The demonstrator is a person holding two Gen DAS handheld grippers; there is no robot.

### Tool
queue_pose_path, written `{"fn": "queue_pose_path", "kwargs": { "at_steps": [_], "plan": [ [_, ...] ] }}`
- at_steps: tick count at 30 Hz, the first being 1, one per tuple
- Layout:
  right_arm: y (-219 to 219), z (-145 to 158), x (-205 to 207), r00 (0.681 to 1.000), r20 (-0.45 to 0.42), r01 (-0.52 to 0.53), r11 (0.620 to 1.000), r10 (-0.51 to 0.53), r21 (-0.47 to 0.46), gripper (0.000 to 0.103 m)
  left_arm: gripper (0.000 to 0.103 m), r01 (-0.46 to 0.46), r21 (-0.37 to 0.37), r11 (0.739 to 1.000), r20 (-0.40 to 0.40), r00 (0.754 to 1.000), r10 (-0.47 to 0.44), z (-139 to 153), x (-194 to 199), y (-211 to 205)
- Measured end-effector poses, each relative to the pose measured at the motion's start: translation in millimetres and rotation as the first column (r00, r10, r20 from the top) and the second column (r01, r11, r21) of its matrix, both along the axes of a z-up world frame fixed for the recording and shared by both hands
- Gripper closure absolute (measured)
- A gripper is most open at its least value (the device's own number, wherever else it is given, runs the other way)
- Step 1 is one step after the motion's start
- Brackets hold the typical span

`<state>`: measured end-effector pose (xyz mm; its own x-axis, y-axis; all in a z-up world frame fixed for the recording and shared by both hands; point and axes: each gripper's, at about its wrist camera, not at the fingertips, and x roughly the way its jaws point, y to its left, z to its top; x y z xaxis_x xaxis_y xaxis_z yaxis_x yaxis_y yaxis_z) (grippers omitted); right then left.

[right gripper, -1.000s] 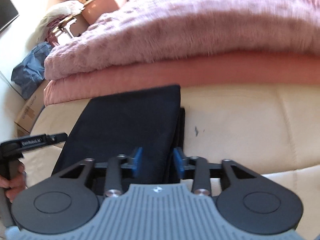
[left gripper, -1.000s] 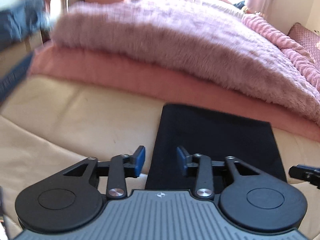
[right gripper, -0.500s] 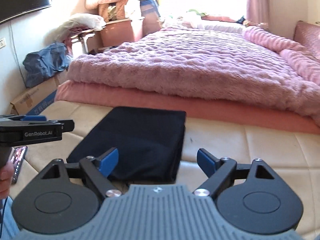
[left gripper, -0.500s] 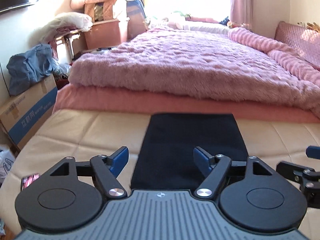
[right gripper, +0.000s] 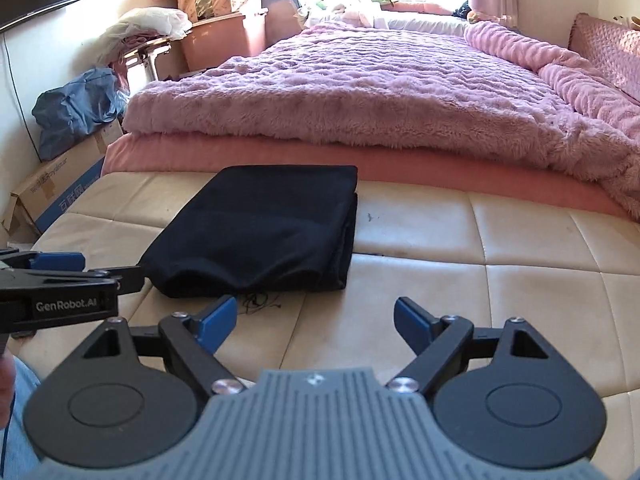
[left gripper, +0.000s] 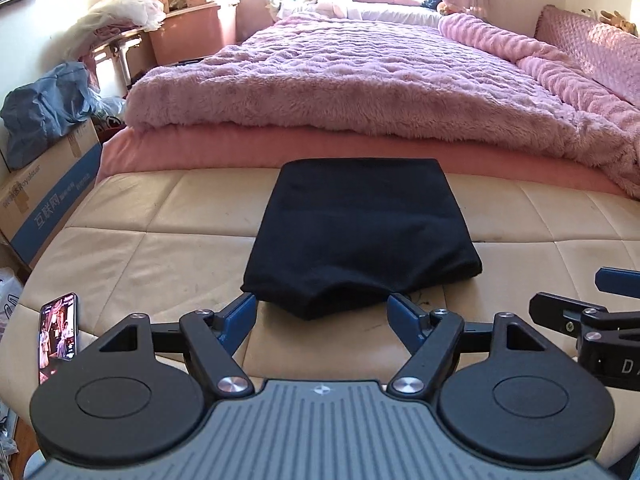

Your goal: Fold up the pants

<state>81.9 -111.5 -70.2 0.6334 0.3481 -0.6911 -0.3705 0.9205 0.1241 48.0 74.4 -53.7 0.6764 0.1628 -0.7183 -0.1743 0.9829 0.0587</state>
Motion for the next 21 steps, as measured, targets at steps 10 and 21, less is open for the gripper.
{"fn": "queue_pose_path", "kwargs": {
  "at_steps": [10,21],
  "plan": [
    [-1.0,3.0,-4.5,1.000,-0.002,-0.002,1.000,0.002,0.004,0.021,0.016,0.011,0.014,1.000,0.004,1.000,-0.011,1.5,-4.6,-6.3],
    [-4.0,6.9,-6.2,1.000,0.003,0.002,1.000,-0.002,0.008,0.021,0.016,0.018,0.018,1.000,0.009,1.000,-0.018,2.7,-5.0,-7.2]
  ]
}}
